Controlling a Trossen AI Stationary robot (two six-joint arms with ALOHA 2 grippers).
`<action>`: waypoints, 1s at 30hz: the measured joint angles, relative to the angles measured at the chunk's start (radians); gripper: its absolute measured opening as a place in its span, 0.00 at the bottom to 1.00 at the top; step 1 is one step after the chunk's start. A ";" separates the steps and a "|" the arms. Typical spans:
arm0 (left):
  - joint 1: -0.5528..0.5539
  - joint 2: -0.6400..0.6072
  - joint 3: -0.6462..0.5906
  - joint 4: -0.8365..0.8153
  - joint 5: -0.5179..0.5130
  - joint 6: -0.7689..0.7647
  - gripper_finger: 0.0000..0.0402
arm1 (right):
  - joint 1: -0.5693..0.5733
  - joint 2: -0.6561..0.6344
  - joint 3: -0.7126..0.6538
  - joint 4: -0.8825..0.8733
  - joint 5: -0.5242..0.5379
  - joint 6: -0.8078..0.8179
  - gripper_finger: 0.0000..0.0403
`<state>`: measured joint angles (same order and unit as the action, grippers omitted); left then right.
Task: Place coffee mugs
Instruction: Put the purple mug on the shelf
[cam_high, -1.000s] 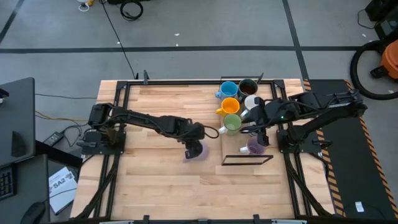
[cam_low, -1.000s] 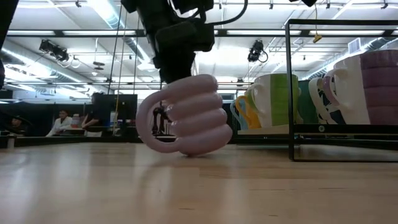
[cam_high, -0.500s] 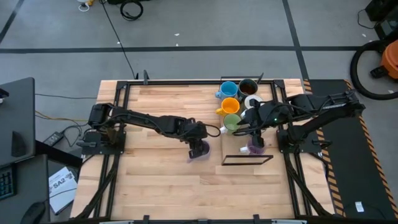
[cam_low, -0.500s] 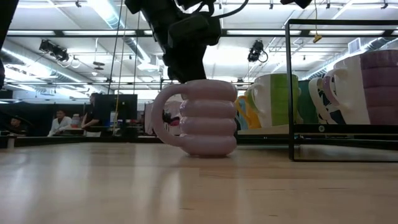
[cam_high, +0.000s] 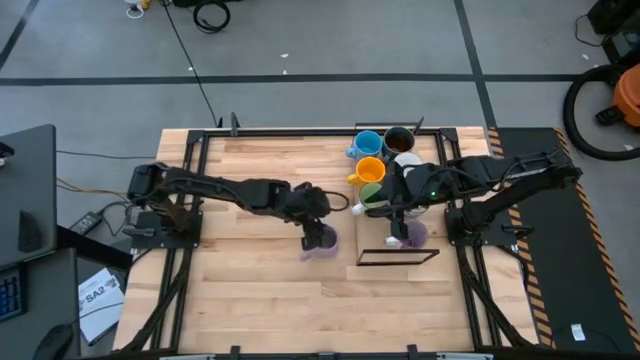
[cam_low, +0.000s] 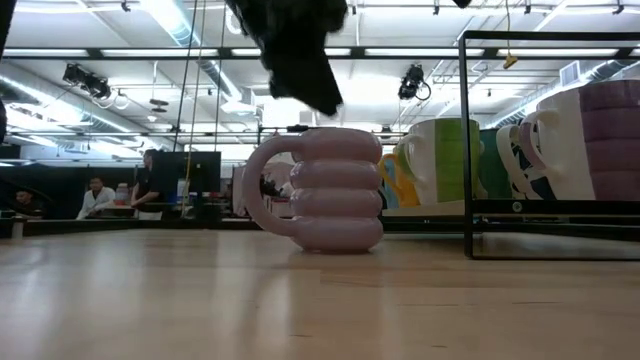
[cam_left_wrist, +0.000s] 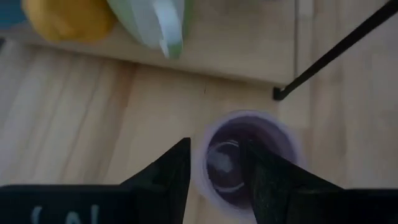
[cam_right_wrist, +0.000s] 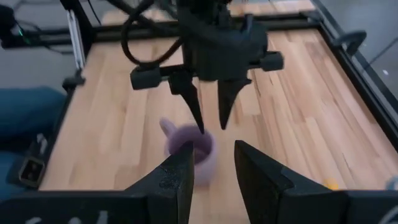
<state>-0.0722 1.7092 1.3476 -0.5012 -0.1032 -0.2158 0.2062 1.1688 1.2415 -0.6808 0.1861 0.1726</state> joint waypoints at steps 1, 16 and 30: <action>-0.002 -0.022 0.000 -0.009 0.000 -0.001 0.36 | 0.000 0.008 0.000 0.025 -0.003 0.000 0.30; -0.159 -0.308 0.000 -0.386 -0.029 -0.147 0.36 | -0.029 0.253 0.000 0.358 -0.224 -0.136 0.30; -0.248 -0.321 0.000 -0.410 -0.106 -0.220 0.36 | -0.149 0.465 0.000 0.372 -0.259 -0.150 0.30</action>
<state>-0.3202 1.3884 1.3479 -0.9115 -0.2096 -0.4354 0.0576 1.6340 1.2419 -0.3089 -0.0729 0.0223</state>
